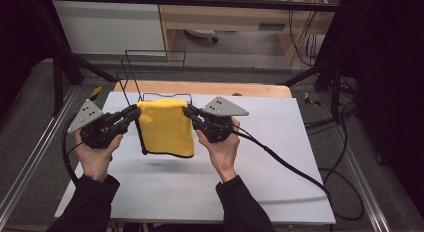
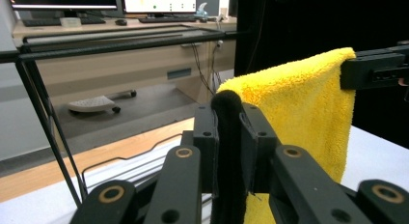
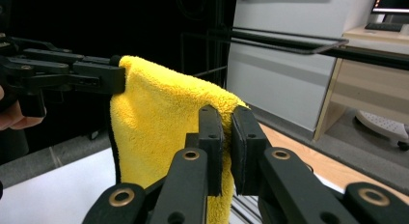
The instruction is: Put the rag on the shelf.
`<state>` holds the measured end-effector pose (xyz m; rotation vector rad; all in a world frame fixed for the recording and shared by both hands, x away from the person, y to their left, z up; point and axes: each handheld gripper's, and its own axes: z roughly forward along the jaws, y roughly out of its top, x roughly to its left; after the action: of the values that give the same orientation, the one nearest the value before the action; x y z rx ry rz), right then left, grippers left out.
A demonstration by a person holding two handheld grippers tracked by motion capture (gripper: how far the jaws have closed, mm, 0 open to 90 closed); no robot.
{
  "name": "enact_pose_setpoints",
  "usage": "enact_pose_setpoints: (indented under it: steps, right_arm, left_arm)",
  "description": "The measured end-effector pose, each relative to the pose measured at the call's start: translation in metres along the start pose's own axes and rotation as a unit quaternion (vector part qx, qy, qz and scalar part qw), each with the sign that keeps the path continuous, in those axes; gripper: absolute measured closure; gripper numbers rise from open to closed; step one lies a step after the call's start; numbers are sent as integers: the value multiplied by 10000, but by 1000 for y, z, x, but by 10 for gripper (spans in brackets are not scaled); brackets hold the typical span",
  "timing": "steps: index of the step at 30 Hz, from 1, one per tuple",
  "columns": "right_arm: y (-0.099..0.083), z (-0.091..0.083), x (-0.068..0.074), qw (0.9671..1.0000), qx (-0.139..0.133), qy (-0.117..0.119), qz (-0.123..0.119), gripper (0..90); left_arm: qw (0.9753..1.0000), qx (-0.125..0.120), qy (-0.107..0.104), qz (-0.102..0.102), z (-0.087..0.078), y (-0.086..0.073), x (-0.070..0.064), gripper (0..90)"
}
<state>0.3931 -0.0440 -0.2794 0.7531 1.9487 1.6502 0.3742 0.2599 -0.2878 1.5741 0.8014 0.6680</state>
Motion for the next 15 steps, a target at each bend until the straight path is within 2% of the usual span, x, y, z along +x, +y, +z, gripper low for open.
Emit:
enact_pose_setpoints:
  steps: [7, 15]
  right_arm:
    - [7, 3, -2, 9999, -130, -44, 7, 844]
    - [24, 6, -3, 9996, -265, -95, -73, 844]
  left_arm:
    - [9998, -172, 36, -27, 2, 8, 3, 787]
    - [9991, -404, 89, 3, 1, 19, 7, 787]
